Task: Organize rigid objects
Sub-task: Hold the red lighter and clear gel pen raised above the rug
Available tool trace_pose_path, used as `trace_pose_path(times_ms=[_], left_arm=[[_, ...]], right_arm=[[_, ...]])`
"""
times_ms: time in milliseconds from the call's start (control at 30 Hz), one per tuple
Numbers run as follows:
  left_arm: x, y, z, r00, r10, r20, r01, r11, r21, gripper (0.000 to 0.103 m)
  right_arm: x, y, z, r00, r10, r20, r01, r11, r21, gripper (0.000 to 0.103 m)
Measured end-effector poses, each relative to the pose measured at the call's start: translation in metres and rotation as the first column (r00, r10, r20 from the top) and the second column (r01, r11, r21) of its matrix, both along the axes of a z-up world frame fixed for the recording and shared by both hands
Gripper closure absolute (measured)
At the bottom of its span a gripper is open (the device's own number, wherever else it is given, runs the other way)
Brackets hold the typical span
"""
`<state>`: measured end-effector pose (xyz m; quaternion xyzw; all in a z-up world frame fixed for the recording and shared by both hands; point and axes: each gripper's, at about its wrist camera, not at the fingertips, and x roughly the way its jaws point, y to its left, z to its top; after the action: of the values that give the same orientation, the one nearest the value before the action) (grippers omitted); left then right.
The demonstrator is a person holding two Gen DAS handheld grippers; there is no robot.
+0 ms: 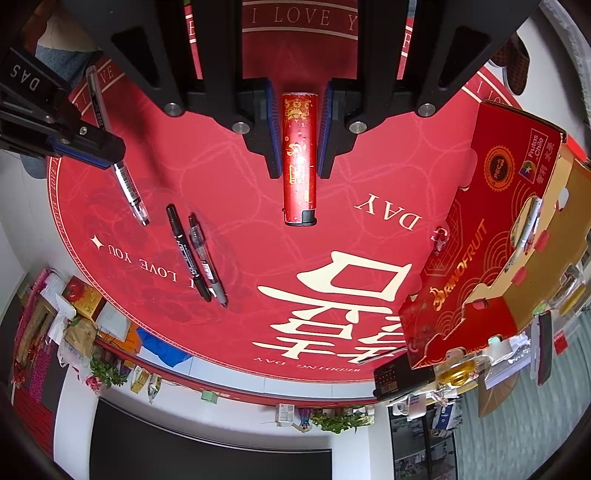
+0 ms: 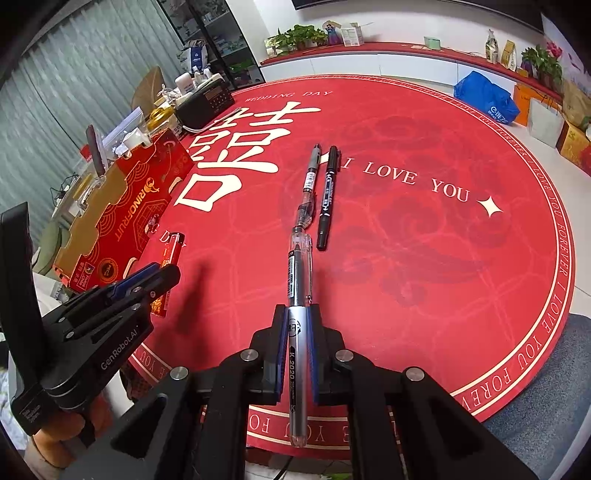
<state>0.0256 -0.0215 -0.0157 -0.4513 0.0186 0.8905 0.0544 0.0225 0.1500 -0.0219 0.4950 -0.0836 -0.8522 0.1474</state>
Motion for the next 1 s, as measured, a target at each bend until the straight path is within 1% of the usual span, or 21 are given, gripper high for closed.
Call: trace_pose_path(times_ms=[233, 433, 1000], left_arm=[[0.0, 0.0063, -0.0019, 1.0, -0.022, 0.005, 0.022, 1.0, -0.008, 0.083], [0.0001, 0.0045, -0.002, 1.0, -0.019, 0.006, 0.019, 1.0, -0.01, 0.083], [0.0013, 0.0027, -0.0001, 1.0, -0.017, -0.001, 0.017, 1.0, -0.007, 0.083]], right_arm=[[-0.0019, 0.0059, -0.0021, 1.0, -0.014, 0.007, 0.014, 1.0, -0.01, 0.092], [-0.003, 0.0017, -0.0055, 1.0, -0.001, 0.021, 0.001, 1.0, -0.012, 0.092], [-0.0032, -0.0003, -0.0035, 1.0, 0.001, 0.019, -0.001, 1.0, -0.009, 0.092]])
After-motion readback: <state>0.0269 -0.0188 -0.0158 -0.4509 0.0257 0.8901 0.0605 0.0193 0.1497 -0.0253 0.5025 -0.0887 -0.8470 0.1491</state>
